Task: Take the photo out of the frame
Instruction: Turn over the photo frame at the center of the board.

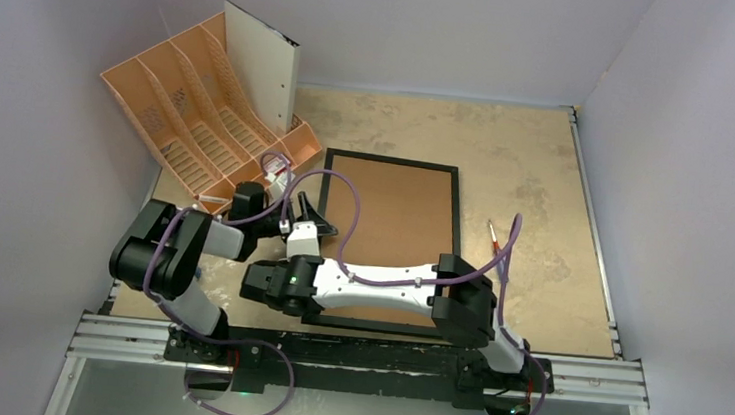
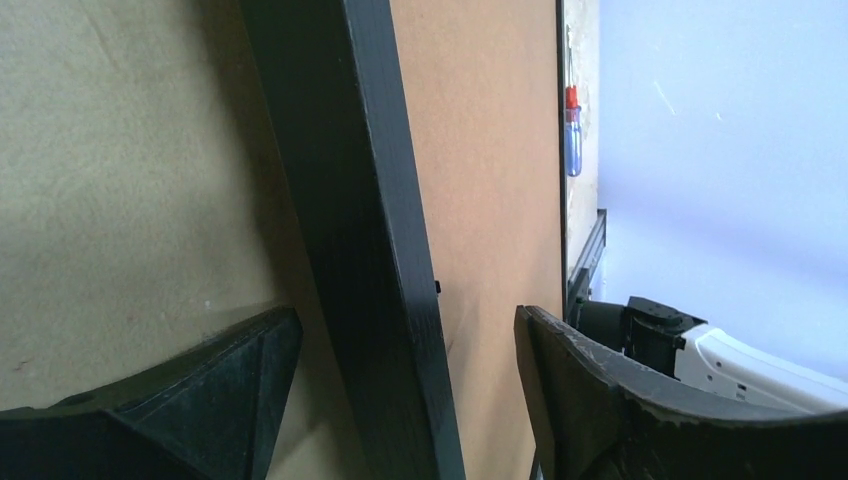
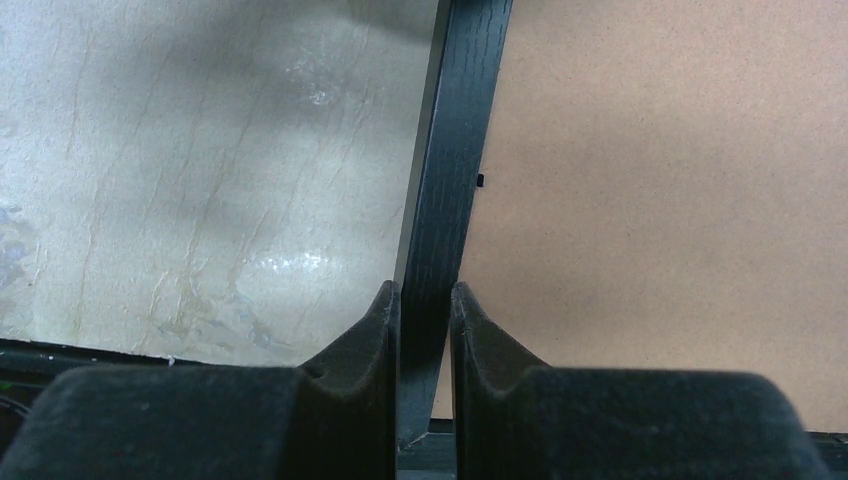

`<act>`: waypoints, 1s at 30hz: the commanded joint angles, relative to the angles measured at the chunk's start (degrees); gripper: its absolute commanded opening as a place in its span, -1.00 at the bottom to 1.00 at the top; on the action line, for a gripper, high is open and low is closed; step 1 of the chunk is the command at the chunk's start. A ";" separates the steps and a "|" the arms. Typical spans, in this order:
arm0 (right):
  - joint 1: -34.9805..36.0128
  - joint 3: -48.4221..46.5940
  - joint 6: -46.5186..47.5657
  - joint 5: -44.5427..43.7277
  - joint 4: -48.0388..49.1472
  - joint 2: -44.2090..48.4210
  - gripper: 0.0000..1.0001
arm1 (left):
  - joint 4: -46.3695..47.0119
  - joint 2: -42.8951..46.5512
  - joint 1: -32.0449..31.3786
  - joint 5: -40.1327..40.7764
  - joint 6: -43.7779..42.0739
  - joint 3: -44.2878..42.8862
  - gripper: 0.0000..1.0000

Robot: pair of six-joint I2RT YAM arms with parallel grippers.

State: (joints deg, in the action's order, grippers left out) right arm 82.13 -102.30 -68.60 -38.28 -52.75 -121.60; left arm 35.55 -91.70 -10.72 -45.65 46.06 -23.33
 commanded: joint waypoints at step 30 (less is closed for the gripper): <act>-9.09 35.84 1.70 -3.39 15.62 48.64 0.48 | -6.98 11.17 -2.02 -1.46 -2.84 -6.88 -0.93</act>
State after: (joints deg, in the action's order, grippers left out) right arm 80.09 -70.24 -65.76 -41.58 -34.79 -75.57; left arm 29.78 -84.75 -12.84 -48.14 52.21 -25.56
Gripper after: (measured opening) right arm 0.732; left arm 0.355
